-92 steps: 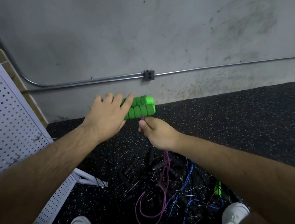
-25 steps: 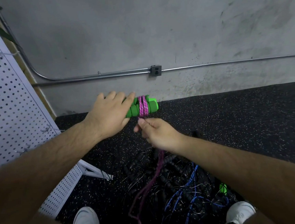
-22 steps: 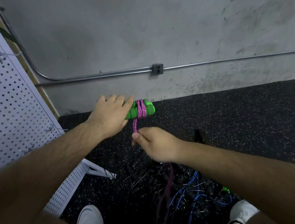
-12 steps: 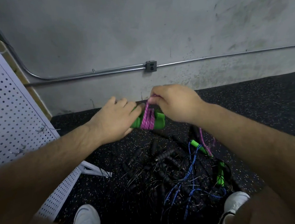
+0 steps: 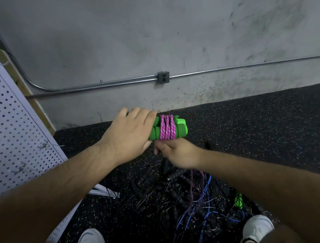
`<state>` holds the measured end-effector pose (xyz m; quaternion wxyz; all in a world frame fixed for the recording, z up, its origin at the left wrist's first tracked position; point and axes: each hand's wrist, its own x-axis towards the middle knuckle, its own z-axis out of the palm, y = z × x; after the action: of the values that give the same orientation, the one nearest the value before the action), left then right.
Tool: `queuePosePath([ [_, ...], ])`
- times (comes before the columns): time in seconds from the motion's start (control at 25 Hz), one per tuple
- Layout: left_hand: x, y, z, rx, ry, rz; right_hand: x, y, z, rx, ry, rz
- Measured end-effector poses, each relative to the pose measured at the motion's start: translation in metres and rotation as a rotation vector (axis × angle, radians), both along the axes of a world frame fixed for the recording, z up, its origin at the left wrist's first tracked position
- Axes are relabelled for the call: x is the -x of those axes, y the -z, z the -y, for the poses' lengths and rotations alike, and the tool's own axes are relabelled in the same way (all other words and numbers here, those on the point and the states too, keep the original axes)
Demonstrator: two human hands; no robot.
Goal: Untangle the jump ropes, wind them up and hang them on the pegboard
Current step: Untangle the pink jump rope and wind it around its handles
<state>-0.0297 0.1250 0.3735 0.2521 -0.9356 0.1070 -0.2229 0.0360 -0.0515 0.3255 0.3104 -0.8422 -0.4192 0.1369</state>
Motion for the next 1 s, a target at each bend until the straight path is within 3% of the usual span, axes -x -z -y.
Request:
queuePosePath([
  [0.16, -0.013, -0.001, -0.017, -0.033, -0.118, -0.067, 0.028, -0.012, -0.015, 0.046, -0.053, 0.06],
  [0.32, -0.019, 0.003, -0.023, -0.015, -0.158, -0.119, 0.031, -0.054, -0.009, 0.068, -0.053, 0.359],
  [0.44, -0.016, 0.001, -0.019, 0.003, -0.11, -0.117, 0.013, -0.075, 0.002, 0.07, 0.019, 0.578],
  [0.56, -0.011, -0.002, -0.007, 0.0, -0.036, -0.137, -0.013, -0.079, 0.012, 0.043, 0.088, 0.64],
  [0.64, -0.008, -0.002, 0.001, 0.022, 0.03, -0.147, -0.029, -0.077, 0.018, 0.017, 0.077, 0.586],
  [0.8, -0.001, -0.002, 0.006, 0.159, 0.179, -0.212, -0.055, -0.069, 0.031, -0.131, 0.044, 0.262],
  [0.88, 0.001, -0.003, 0.004, 0.228, 0.17, -0.261, -0.062, -0.066, 0.035, -0.218, 0.06, 0.118],
  [1.0, 0.001, -0.01, -0.004, 0.274, 0.12, -0.209, -0.062, -0.065, 0.035, -0.317, 0.083, 0.067],
])
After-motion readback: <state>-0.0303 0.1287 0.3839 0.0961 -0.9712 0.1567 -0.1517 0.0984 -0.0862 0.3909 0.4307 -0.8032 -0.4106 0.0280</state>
